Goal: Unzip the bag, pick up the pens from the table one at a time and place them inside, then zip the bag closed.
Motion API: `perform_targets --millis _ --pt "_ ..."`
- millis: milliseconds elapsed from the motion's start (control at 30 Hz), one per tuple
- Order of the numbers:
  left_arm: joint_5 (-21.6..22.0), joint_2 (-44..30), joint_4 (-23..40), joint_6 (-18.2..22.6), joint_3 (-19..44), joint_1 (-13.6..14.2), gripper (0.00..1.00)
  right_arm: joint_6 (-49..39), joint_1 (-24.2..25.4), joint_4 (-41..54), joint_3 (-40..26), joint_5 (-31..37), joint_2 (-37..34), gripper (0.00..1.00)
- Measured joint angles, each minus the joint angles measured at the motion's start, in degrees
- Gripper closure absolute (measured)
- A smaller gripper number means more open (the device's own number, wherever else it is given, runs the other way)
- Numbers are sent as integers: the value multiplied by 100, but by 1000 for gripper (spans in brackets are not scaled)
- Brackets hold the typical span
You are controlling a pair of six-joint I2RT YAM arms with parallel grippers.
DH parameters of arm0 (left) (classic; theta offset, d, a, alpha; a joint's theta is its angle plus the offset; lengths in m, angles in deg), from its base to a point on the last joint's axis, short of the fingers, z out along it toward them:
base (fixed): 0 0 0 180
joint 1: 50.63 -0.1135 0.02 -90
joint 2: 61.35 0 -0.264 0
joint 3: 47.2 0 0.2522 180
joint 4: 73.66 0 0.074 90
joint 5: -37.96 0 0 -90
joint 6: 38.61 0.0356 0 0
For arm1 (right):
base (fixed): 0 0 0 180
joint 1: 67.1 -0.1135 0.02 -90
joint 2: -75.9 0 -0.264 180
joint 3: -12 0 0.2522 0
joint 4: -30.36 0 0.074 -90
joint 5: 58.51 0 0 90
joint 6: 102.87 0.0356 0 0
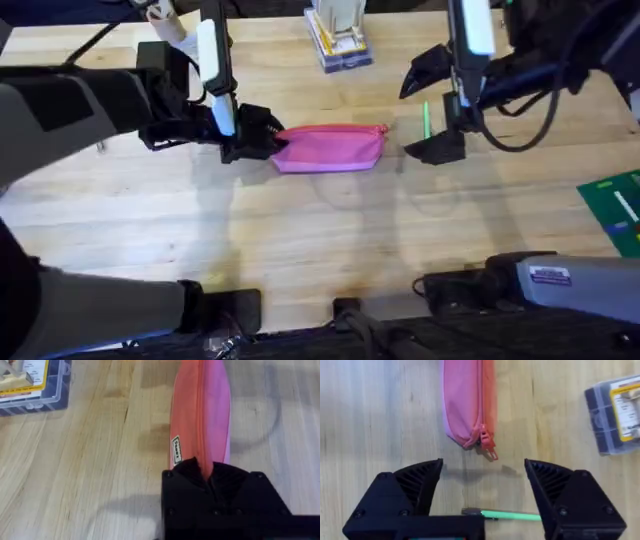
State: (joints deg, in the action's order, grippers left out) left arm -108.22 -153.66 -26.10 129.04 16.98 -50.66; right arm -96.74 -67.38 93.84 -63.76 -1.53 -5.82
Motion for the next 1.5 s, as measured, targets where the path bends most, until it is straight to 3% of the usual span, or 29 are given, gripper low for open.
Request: perform_targets --millis 400,1500 --pt "0 0 0 1 0 0 959 -50 -34 -84 0 -2 -694 4" --pt "0 0 2 0 0 0 959 -496 -218 -516 0 -431 -1021 51"
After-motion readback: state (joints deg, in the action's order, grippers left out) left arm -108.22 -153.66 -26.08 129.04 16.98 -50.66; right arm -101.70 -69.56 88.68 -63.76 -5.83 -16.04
